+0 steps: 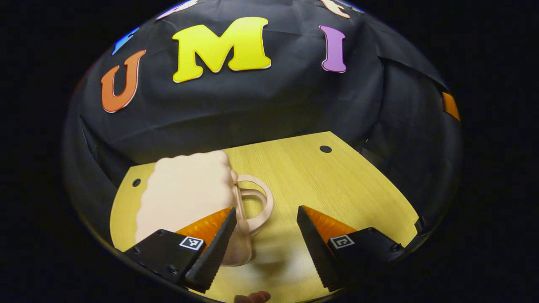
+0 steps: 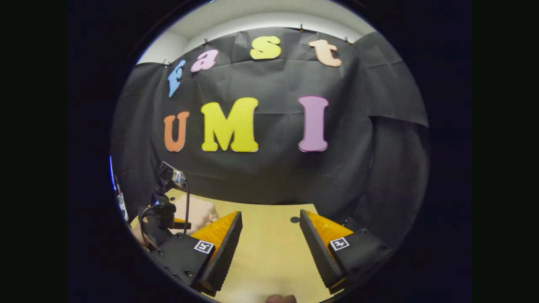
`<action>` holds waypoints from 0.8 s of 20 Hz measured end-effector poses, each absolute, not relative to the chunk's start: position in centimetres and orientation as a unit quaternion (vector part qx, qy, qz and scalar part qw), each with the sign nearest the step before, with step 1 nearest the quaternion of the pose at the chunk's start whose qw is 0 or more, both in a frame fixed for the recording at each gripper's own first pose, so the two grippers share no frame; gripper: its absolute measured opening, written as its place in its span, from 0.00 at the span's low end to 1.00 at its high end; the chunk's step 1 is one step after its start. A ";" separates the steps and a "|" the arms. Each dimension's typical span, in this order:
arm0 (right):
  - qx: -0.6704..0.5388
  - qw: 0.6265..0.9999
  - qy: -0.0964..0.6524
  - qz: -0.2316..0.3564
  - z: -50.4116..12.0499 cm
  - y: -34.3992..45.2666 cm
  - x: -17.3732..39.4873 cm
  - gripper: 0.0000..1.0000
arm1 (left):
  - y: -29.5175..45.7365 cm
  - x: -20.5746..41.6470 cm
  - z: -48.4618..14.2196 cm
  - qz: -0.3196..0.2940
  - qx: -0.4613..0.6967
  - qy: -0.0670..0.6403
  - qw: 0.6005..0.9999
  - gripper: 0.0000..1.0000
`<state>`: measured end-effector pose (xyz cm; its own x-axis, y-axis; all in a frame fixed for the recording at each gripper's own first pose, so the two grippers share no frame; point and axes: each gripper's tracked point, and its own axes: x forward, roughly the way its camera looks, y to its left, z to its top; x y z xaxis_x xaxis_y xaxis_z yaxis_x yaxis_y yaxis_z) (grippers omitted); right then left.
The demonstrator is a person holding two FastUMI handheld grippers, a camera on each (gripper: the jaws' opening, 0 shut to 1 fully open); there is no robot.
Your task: First open the suitcase, pack the skin care products into it, and then close the suitcase.
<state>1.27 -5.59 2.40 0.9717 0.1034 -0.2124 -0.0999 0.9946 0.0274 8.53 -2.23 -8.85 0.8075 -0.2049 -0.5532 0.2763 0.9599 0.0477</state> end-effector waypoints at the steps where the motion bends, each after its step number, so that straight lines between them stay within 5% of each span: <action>1: 0.003 0.993 0.095 0.065 3.5 -4.2 1.9 0.81 | -0.9 8.5 -6.8 -0.115 0.061 0.262 0.956 0.93; 8: 0.033 0.994 0.013 0.103 10.0 3.8 4.8 0.81 | 8.5 8.2 10.9 -0.010 -0.012 0.060 0.998 0.95; 16: 0.037 0.998 0.002 0.054 9.9 7.8 4.7 0.81 | 13.2 6.8 14.4 0.022 -0.031 0.004 0.999 0.96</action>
